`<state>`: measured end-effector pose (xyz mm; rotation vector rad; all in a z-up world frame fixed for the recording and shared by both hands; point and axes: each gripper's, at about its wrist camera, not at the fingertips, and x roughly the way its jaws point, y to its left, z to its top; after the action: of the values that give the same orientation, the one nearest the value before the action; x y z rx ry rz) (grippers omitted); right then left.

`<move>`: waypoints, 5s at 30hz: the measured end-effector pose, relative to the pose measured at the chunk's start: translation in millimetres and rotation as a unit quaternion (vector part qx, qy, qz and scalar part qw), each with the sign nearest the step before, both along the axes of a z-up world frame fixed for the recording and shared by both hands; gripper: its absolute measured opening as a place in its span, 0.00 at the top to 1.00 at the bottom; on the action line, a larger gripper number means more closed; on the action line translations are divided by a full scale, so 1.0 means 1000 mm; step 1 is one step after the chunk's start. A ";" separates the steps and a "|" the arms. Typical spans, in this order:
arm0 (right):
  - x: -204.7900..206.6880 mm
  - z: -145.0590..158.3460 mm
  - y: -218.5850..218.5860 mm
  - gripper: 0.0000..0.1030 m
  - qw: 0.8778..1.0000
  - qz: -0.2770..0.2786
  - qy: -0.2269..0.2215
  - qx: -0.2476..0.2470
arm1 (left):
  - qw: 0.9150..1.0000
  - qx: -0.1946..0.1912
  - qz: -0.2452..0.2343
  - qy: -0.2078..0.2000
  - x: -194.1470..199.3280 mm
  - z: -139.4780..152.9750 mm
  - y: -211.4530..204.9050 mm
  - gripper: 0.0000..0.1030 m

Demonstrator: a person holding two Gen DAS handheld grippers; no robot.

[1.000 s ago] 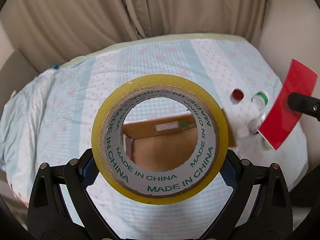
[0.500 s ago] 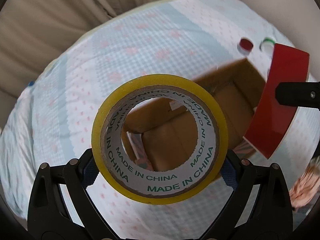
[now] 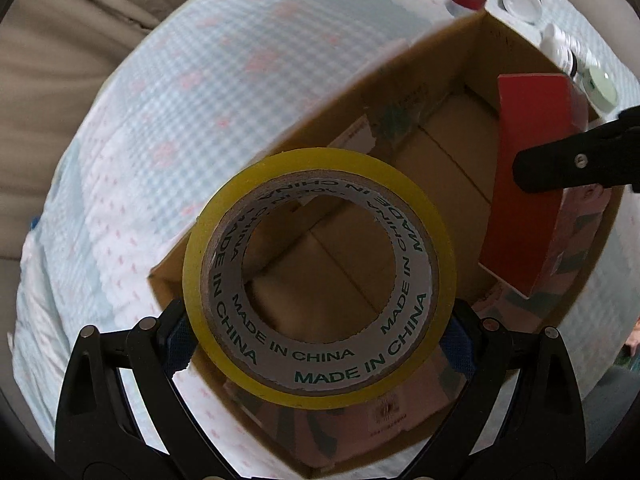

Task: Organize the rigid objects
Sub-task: 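Carry tape roll and red box into the cardboard box and release both, then lift both tools away from the box back toward the remaining items, then grasp the black-lidded L'Oréal jar with left tool while right tool grasps the white pill bottle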

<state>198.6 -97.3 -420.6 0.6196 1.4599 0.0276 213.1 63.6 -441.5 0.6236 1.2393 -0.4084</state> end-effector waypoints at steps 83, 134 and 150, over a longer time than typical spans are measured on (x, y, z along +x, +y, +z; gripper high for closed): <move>-0.157 0.244 -0.280 0.00 0.940 0.141 -0.259 -0.170 | 0.936 -0.224 0.235 -0.137 -0.161 0.249 -0.228 0.00; 0.027 -0.080 -0.288 0.51 0.934 0.330 -0.080 -0.111 | 0.997 -0.071 0.006 0.043 0.012 -0.081 -0.382 0.48; 0.028 -0.071 -0.301 0.53 0.951 0.277 -0.088 -0.105 | 0.995 -0.090 0.020 0.033 0.016 -0.067 -0.385 0.51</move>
<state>226.9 -397.9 -491.8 0.0184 1.3987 0.3540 229.1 -321.3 -508.6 0.4337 1.2603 -0.5053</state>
